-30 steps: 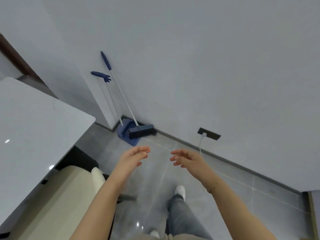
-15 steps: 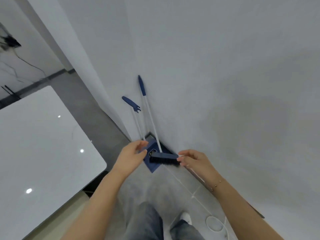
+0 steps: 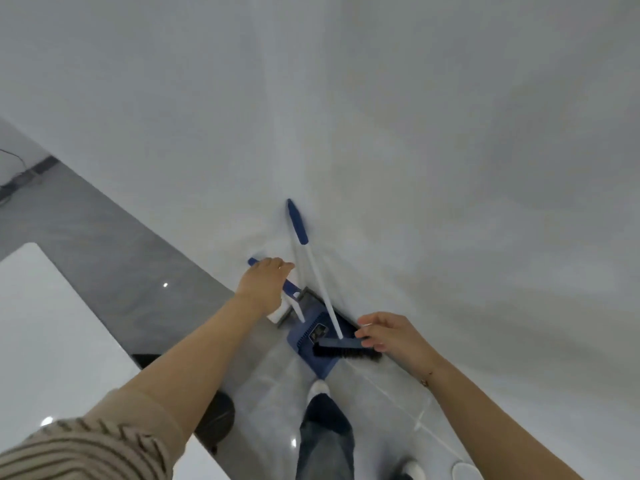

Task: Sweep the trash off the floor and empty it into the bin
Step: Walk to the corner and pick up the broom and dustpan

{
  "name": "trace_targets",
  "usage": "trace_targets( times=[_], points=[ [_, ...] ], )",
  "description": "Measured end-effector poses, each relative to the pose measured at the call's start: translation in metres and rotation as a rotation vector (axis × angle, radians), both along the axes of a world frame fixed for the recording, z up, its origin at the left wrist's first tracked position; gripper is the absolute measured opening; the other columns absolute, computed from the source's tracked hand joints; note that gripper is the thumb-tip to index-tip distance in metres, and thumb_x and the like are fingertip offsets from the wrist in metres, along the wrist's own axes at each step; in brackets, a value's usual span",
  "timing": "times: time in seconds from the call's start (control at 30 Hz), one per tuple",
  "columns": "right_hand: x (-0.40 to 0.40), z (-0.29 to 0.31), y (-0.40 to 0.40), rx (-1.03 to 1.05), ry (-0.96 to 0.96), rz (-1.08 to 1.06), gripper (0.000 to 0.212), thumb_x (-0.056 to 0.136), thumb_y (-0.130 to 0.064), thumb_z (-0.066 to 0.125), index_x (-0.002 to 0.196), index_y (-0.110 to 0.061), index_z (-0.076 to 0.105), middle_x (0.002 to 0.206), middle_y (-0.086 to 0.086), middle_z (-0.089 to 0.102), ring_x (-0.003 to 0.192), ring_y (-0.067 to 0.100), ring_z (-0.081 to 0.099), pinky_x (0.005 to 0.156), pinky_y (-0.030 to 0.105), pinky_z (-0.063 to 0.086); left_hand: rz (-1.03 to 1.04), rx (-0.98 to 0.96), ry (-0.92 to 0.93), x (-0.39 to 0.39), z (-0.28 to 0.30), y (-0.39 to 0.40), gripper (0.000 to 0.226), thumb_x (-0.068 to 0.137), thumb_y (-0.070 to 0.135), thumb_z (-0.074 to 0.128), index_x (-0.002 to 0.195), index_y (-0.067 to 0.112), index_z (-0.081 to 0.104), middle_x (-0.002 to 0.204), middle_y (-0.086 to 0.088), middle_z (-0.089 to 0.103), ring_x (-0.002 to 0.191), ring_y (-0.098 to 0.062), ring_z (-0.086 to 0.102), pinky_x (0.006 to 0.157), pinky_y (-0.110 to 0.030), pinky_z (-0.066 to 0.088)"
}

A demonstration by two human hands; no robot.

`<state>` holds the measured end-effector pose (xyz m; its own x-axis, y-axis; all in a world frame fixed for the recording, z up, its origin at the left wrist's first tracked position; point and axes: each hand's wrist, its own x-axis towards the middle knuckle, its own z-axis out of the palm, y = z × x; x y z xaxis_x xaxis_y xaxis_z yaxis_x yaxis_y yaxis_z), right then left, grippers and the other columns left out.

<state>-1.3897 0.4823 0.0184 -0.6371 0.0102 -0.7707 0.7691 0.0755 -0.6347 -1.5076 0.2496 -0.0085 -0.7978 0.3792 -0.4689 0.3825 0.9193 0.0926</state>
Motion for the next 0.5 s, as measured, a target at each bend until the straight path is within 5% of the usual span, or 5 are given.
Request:
trace_targets(
  times=[0.17,0.33,0.43,0.5],
  points=[
    [-0.080,-0.042,-0.030,-0.085,-0.112,-0.140,0.014,0.093,-0.012,0.055,0.104,-0.008,0.063,0.087,0.008,0.069,0.076,0.019,0.063,0.072,0.025,0.050,-0.221,-0.216,-0.050,-0.038,-0.035,-0.005,0.034,0.088,0.009,0.051,0.121,0.015,0.050,0.121,-0.005,0.056,0.116,-0.025,0.046,0.107,-0.033,0.027],
    [-0.148,-0.096,-0.076,-0.500,-0.320,-0.604,0.020,0.096,-0.015,0.049,0.100,0.003,0.055,0.095,0.020,0.061,0.075,0.025,0.059,0.054,0.027,0.057,-0.286,-0.203,-0.027,-0.038,-0.062,-0.012,0.025,0.093,0.019,0.047,0.115,0.013,0.055,0.116,-0.004,0.059,0.116,-0.027,0.047,0.105,-0.035,0.028],
    [-0.173,-0.129,-0.095,-0.793,-0.492,-0.879,0.052,0.096,-0.026,0.052,0.137,0.003,0.037,0.131,0.020,0.052,0.092,0.030,0.060,0.070,0.033,0.056,-0.266,-0.161,-0.032,-0.036,-0.071,-0.017,0.023,0.087,0.016,0.051,0.109,0.014,0.058,0.108,-0.002,0.061,0.111,-0.025,0.048,0.102,-0.032,0.029],
    [-0.186,-0.139,-0.103,-0.904,-0.526,-1.036,0.057,0.096,-0.027,0.052,0.141,0.005,0.035,0.136,0.020,0.050,0.111,0.028,0.058,0.090,0.033,0.053,-0.243,-0.097,-0.012,-0.034,-0.074,-0.016,0.019,0.083,0.019,0.055,0.101,0.015,0.060,0.101,-0.001,0.062,0.105,-0.023,0.049,0.099,-0.031,0.030]
  ],
)
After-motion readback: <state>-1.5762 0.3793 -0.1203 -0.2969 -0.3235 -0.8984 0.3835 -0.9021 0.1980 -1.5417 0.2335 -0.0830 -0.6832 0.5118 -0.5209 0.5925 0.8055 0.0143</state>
